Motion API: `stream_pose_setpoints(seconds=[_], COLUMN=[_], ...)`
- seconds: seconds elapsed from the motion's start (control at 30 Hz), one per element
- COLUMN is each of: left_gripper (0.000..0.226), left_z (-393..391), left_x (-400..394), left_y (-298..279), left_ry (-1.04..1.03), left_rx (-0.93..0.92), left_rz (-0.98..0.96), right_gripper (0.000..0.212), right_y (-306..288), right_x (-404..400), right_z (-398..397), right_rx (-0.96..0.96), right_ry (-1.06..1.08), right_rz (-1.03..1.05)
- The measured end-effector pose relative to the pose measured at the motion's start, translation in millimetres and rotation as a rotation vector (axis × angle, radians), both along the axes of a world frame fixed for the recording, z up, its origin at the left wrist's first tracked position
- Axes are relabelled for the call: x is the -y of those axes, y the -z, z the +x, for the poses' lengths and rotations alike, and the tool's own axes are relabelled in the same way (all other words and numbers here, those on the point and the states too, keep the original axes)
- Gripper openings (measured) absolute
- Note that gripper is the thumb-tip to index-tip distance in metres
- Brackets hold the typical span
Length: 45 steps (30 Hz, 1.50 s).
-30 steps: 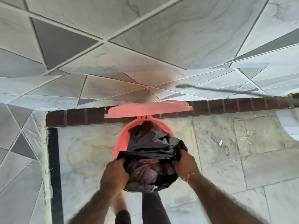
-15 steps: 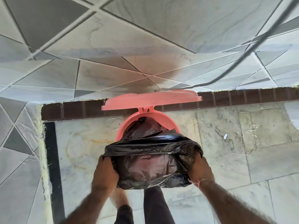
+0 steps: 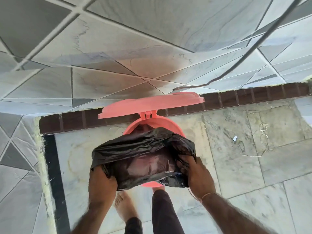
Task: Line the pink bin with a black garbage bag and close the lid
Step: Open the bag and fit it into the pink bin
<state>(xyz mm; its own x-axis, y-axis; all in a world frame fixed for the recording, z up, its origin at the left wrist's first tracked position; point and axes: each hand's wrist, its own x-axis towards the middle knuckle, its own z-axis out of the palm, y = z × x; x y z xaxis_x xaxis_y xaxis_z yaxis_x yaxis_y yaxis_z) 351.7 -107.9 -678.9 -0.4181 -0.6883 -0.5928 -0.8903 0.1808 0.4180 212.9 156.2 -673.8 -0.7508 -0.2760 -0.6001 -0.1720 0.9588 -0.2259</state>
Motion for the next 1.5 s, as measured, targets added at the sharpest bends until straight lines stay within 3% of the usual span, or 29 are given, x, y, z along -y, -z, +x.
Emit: stream_pose_setpoints(seconds=[0.1, 0.23, 0.33, 0.5, 0.67, 0.77, 0.9, 1.03, 1.2, 1.37, 1.5], left_gripper=[0.066, 0.074, 0.058, 0.059, 0.031, 0.016, 0.029, 0.046, 0.048, 0.041, 0.043], left_z=[28.3, 65.2, 74.3, 60.2, 8.0, -20.9, -53.6, -90.5, -127.1, -150.1, -157.8], left_x=[-23.5, -39.5, -37.8, -20.6, 20.6, 42.6, 63.7, 57.0, 34.0, 26.1, 28.7], left_y=[7.2, 21.2, 34.0, 65.9, 68.8, 62.4, 55.8, 47.9, 34.7, 25.3, 26.1], left_ry=[0.187, 0.31, 0.334, 0.261, 0.223, 0.305, 0.424, 0.267, -0.091, 0.147, 0.262], left_rx=[0.029, 0.365, 0.501, 0.284, 0.2, 0.191, 0.285, 0.226, 0.07, -0.103, -0.166], left_rz=[0.091, 0.189, 0.193, 0.036, -0.002, -0.054, -0.111, 0.045, 0.176, 0.03, 0.026], right_gripper=[0.04, 0.027, 0.027, 0.036, 0.033, 0.03, 0.02, 0.027, 0.036, 0.027, 0.023], right_y=[16.7, 36.9, 56.6, 77.1, 65.7, 54.8, 33.5, 20.2, 27.0, 18.5, 23.0], right_x=[-18.1, -39.9, -55.5, -50.0, -15.2, 2.9, 31.5, 60.6, 82.5, 99.0, 97.0], right_z=[18.1, 35.3, 40.1, 16.4, -33.8, -65.9, -94.2, -113.6, -116.6, -121.0, -126.3], right_rx=[0.132, 0.181, 0.225, 0.244, 0.17, 0.162, 0.267, 0.29, 0.113, 0.024, -0.084], right_ry=[-0.035, 0.05, 0.079, 0.369, 0.471, 0.568, 0.846, 1.013, 0.712, 0.372, 0.229], right_rz=[0.111, 0.239, 0.311, 0.352, 0.242, 0.171, -0.071, -0.267, -0.21, -0.247, -0.309])
